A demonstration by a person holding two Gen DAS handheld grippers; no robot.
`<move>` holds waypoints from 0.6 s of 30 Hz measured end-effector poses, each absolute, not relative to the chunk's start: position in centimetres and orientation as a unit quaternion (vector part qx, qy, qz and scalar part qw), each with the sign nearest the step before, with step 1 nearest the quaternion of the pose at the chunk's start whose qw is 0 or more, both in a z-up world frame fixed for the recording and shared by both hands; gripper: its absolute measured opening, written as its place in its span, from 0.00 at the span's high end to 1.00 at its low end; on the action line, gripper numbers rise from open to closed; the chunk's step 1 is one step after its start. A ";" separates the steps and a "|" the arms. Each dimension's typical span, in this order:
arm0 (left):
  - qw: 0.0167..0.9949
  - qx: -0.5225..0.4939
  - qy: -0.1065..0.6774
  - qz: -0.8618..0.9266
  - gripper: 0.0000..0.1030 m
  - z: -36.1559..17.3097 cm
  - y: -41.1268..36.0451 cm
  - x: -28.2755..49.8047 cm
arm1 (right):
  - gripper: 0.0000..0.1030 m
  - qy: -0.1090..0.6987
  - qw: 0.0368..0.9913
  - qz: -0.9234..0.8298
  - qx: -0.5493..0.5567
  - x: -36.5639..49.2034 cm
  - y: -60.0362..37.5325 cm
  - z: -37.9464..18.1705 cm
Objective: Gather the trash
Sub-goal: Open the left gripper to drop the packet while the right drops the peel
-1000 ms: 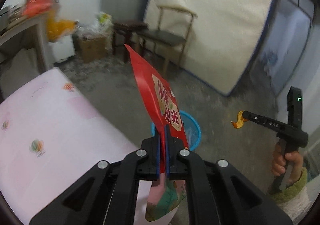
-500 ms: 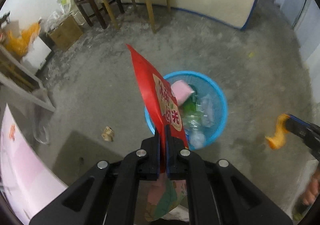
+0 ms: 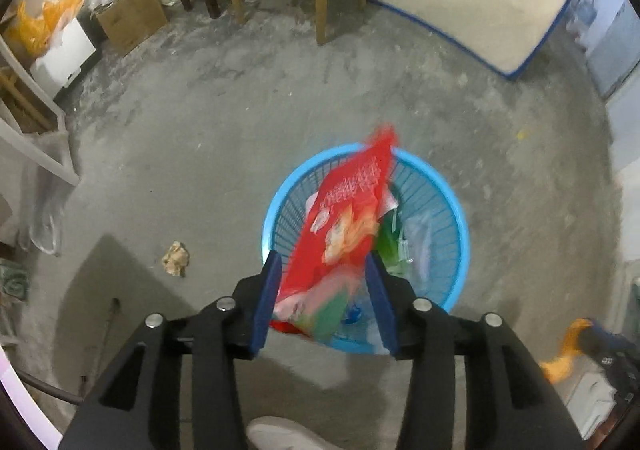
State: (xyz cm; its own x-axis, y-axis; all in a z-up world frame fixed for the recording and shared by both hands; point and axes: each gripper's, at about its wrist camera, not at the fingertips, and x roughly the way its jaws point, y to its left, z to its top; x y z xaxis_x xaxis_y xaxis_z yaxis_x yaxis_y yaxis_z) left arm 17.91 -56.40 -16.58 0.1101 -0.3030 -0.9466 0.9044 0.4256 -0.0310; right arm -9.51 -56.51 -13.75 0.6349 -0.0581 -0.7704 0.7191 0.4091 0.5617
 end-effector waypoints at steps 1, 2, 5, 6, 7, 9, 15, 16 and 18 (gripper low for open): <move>0.682 0.293 0.499 -0.446 0.58 -15.9 -56.1 18.0 | 0.90 0.343 0.765 -0.251 0.484 -9.1 -56.8 -14.1; 0.684 0.285 0.498 -0.450 0.58 -15.2 -55.7 18.2 | 0.90 0.344 0.764 -0.250 0.485 -8.7 -57.0 -14.4; 0.688 0.268 0.492 -0.460 0.56 -12.5 -54.4 18.2 | 0.90 0.351 0.760 -0.253 0.485 -7.4 -57.7 -15.5; 0.690 0.265 0.489 -0.463 0.56 -11.6 -53.9 18.1 | 0.90 0.355 0.759 -0.255 0.483 -6.9 -58.1 -15.9; 0.692 0.259 0.484 -0.469 0.56 -10.4 -53.2 18.1 | 0.90 0.360 0.758 -0.259 0.479 -6.3 -58.4 -16.3; 0.697 0.252 0.472 -0.477 0.52 -8.1 -51.6 17.7 | 0.90 0.369 0.753 -0.264 0.476 -5.4 -58.8 -17.0; 0.712 0.252 0.428 -0.496 0.38 -1.4 -45.0 15.7 | 0.76 0.416 0.735 -0.283 0.453 -2.1 -59.7 -19.8; 0.714 0.248 0.423 -0.500 0.36 -0.7 -43.8 15.3 | 0.72 0.427 0.730 -0.284 0.452 -1.8 -59.8 -20.2; 0.721 0.237 0.412 -0.504 0.28 0.9 -41.0 14.4 | 0.67 0.424 0.729 -0.285 0.456 -2.2 -59.7 -20.0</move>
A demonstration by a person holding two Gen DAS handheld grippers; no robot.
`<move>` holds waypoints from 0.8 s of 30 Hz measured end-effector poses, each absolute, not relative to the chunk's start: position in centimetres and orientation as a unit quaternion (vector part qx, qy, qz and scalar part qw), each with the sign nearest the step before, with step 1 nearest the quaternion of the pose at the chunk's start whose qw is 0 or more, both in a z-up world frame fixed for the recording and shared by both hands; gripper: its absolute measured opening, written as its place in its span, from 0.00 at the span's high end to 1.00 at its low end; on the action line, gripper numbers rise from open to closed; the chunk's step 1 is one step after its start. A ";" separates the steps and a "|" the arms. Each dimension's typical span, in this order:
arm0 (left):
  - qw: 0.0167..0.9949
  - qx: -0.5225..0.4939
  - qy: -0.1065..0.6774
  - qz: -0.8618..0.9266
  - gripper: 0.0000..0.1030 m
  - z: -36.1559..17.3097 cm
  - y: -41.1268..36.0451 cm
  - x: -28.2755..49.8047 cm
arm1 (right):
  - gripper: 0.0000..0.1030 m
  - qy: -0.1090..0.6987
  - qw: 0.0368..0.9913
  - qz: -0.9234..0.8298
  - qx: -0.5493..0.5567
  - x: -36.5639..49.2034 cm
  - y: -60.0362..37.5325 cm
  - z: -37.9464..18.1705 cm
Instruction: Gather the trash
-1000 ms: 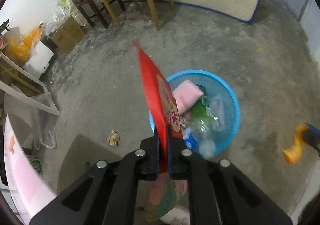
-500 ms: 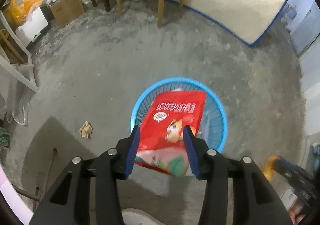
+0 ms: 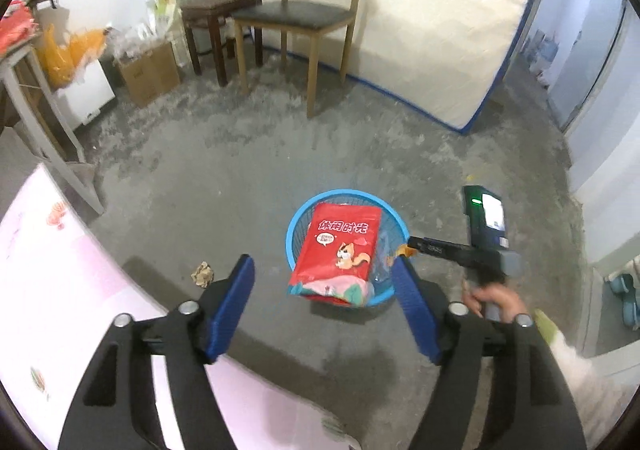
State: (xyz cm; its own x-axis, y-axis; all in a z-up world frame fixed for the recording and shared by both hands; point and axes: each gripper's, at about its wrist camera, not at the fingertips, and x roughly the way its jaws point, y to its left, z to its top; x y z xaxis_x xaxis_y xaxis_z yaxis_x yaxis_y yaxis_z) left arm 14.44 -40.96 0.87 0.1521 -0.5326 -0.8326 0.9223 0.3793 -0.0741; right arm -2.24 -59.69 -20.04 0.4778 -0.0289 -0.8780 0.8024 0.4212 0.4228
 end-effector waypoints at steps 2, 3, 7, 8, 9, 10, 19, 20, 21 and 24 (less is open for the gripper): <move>0.741 0.215 0.397 -0.498 0.23 2.6 -37.3 13.6 | 0.65 0.410 0.735 -0.279 0.462 -3.0 -59.5 -19.1; 0.750 0.201 0.392 -0.492 0.21 3.2 -35.6 13.3 | 0.62 0.403 0.739 -0.279 0.461 -3.5 -59.3 -18.4; 0.777 0.150 0.385 -0.474 0.16 4.7 -30.1 12.1 | 0.61 0.382 0.762 -0.276 0.444 -5.6 -57.8 -14.6; 0.784 0.137 0.384 -0.468 0.14 4.9 -28.9 11.8 | 0.59 0.375 0.770 -0.273 0.437 -6.3 -57.0 -13.2; 0.792 0.123 0.381 -0.461 0.12 5.1 -27.8 11.3 | 0.56 0.371 0.779 -0.272 0.427 -6.8 -56.2 -11.8; 0.799 0.114 0.377 -0.455 0.11 5.2 -26.7 10.8 | 0.54 0.366 0.791 -0.271 0.408 -7.5 -54.8 -9.9; 0.855 0.066 0.341 -0.384 0.05 4.8 -19.5 5.4 | 0.08 0.330 0.882 -0.247 0.228 -10.6 -41.1 1.7; 0.861 0.066 0.345 -0.368 0.05 4.5 -18.8 4.9 | 0.08 0.329 0.886 -0.246 0.214 -10.9 -40.0 2.2; 0.864 0.066 0.348 -0.357 0.05 4.3 -18.4 4.7 | 0.08 0.329 0.890 -0.247 0.199 -11.0 -38.9 2.7; 0.873 0.059 0.359 -0.324 0.05 3.6 -16.4 3.3 | 0.08 0.329 0.899 -0.236 0.169 -11.4 -35.3 3.9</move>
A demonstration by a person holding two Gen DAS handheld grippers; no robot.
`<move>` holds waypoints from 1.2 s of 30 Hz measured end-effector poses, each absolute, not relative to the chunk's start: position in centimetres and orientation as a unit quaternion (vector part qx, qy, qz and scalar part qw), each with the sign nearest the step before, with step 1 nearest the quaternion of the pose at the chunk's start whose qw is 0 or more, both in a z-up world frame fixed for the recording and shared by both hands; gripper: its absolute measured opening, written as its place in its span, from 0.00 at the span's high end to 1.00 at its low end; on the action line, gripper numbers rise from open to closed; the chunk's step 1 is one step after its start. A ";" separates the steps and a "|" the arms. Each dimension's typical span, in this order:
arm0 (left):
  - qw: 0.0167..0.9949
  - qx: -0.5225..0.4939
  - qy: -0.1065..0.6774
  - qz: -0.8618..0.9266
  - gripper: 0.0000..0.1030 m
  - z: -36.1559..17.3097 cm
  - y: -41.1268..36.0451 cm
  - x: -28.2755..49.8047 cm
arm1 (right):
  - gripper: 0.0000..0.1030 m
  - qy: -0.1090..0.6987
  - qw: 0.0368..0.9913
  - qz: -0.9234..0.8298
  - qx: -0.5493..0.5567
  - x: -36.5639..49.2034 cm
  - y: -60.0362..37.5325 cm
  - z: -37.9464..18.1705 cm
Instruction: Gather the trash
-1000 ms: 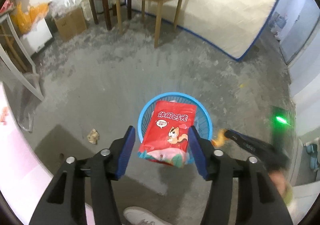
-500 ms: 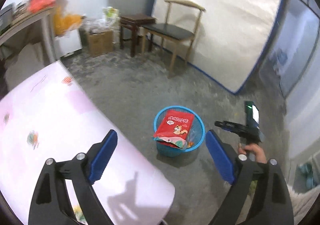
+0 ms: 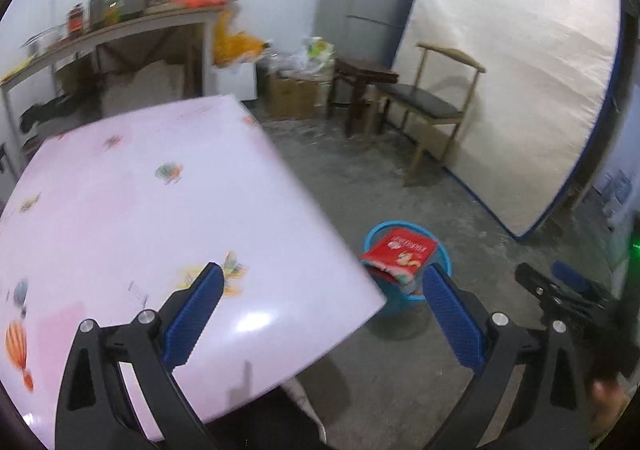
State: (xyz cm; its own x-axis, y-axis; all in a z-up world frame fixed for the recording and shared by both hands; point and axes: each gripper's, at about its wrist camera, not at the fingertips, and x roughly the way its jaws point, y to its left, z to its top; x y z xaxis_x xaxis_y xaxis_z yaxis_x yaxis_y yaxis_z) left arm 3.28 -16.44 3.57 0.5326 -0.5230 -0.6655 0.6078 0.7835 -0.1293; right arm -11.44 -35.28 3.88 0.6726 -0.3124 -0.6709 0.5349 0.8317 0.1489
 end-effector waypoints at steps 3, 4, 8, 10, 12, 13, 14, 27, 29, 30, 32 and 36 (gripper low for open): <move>0.884 0.071 0.365 -0.284 0.05 3.1 -15.0 1.8 | 0.08 0.340 0.899 -0.222 0.163 -11.8 -32.6 4.2; 0.887 0.070 0.363 -0.277 0.05 3.0 -14.5 1.4 | 0.08 0.342 0.900 -0.215 0.161 -11.9 -31.5 4.3; 0.910 0.075 0.343 -0.222 0.05 3.3 -12.3 -0.1 | 0.08 0.333 0.908 -0.223 0.123 -12.3 -28.6 4.9; 0.914 0.081 0.345 -0.198 0.05 3.4 -11.5 -0.4 | 0.08 0.327 0.911 -0.233 0.093 -12.3 -27.2 5.3; 0.918 0.082 0.345 -0.179 0.05 3.6 -10.9 -0.5 | 0.08 0.321 0.914 -0.240 0.069 -12.3 -26.4 5.5; 0.919 0.082 0.345 -0.174 0.05 3.7 -10.7 -0.4 | 0.08 0.318 0.914 -0.244 0.054 -12.2 -25.9 5.6; 0.919 0.079 0.348 -0.169 0.06 3.8 -10.5 -0.2 | 0.08 0.318 0.915 -0.243 0.047 -12.3 -25.4 5.8; 0.912 0.070 0.371 -0.159 0.06 4.1 -11.2 -0.6 | 0.08 0.326 0.914 -0.238 0.036 -12.6 -24.8 5.7; 0.913 0.074 0.369 -0.155 0.06 4.1 -11.3 -0.7 | 0.08 0.329 0.913 -0.238 0.038 -12.5 -25.0 5.5; 0.913 0.077 0.370 -0.154 0.06 4.1 -11.4 -0.7 | 0.08 0.330 0.913 -0.238 0.039 -12.5 -25.0 5.5; 0.912 0.081 0.372 -0.154 0.06 4.1 -11.7 -0.6 | 0.08 0.331 0.912 -0.239 0.040 -12.4 -25.2 5.4; 0.909 0.088 0.375 -0.158 0.05 4.0 -12.3 -0.6 | 0.08 0.333 0.910 -0.244 0.044 -12.3 -25.6 5.4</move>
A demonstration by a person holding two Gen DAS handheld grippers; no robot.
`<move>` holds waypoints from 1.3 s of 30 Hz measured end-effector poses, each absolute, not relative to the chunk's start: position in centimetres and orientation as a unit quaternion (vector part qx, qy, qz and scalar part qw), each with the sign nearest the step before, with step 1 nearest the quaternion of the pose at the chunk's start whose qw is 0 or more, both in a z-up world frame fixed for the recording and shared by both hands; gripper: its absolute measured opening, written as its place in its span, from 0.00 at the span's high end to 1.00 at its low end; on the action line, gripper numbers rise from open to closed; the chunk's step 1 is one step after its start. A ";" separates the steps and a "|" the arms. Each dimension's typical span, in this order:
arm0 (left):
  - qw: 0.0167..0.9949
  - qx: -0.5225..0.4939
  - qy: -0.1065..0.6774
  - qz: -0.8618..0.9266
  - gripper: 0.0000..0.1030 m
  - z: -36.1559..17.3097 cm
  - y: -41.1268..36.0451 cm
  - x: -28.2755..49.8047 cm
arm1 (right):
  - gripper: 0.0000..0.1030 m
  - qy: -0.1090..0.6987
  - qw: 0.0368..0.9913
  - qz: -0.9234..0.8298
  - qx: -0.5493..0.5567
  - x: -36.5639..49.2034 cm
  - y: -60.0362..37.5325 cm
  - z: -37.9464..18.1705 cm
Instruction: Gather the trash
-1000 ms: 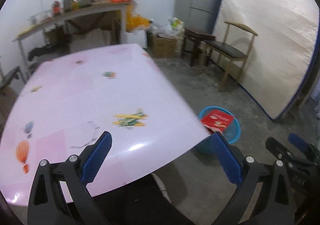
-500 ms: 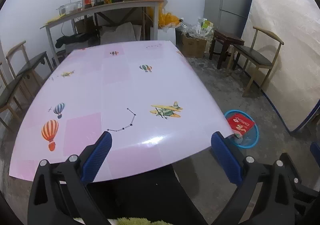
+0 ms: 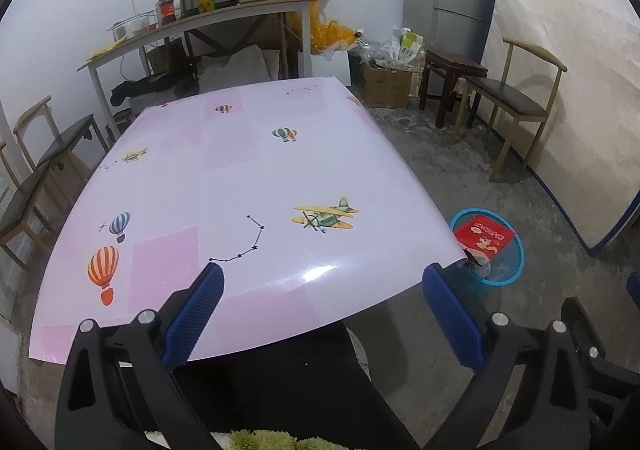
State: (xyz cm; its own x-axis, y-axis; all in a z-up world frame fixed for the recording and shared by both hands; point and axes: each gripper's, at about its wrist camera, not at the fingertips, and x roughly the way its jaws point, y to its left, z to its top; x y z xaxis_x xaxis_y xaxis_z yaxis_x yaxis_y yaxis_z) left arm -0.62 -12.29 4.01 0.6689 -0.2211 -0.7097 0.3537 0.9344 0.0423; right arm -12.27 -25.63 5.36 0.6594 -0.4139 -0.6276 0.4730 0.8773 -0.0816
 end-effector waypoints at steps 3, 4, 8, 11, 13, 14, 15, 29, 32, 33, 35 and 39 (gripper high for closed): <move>0.907 0.094 0.377 -0.161 0.05 3.9 -12.7 -0.6 | 0.08 0.334 0.909 -0.246 0.049 -12.3 -25.7 5.2; 0.907 0.095 0.378 -0.160 0.06 3.9 -12.7 -0.6 | 0.08 0.334 0.908 -0.247 0.050 -12.4 -25.7 5.1; 0.906 0.093 0.382 -0.155 0.05 3.8 -12.8 -0.3 | 0.08 0.335 0.908 -0.246 0.051 -12.3 -25.7 4.9; 0.907 0.091 0.383 -0.150 0.06 3.7 -12.6 0.0 | 0.08 0.336 0.908 -0.246 0.054 -12.3 -25.7 4.8; 0.908 0.090 0.383 -0.147 0.06 3.7 -12.4 0.2 | 0.08 0.337 0.907 -0.245 0.057 -12.2 -25.7 4.8; 0.908 0.090 0.383 -0.145 0.05 3.7 -12.4 0.3 | 0.08 0.338 0.907 -0.245 0.057 -12.1 -25.8 4.7; 0.908 0.090 0.383 -0.143 0.06 3.7 -12.2 0.4 | 0.08 0.339 0.907 -0.244 0.058 -12.0 -25.8 4.7; 0.911 0.091 0.384 -0.116 0.05 3.3 -10.6 1.3 | 0.08 0.338 0.909 -0.237 0.057 -10.9 -25.5 4.9; 0.913 0.087 0.385 -0.108 0.06 3.3 -10.0 1.5 | 0.08 0.337 0.910 -0.235 0.056 -10.6 -25.3 5.0; 0.913 0.087 0.385 -0.106 0.06 3.3 -9.8 1.6 | 0.08 0.336 0.910 -0.234 0.055 -10.5 -25.1 5.0; 0.913 0.085 0.387 -0.102 0.05 3.2 -9.4 1.8 | 0.08 0.336 0.911 -0.233 0.054 -10.3 -25.2 5.1; 0.911 0.086 0.390 -0.098 0.05 3.0 -9.2 1.9 | 0.08 0.336 0.912 -0.230 0.053 -10.0 -25.2 5.3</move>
